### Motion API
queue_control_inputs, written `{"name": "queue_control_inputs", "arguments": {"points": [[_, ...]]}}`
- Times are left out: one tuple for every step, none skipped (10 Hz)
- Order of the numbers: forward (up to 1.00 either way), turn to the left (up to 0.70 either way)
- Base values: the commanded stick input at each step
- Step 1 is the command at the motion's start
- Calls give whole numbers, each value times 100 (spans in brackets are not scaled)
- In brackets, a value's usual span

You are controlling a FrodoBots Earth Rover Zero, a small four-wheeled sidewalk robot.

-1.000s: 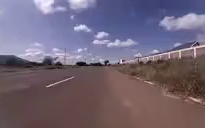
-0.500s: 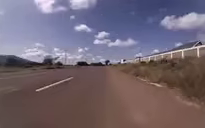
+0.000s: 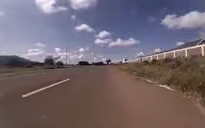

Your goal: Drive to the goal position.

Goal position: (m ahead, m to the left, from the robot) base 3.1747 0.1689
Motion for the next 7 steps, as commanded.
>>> {"name": "queue_control_inputs", "arguments": {"points": [[100, 5], [100, 5], [100, 5], [100, 5], [100, 5], [100, 5], [100, 5]]}}
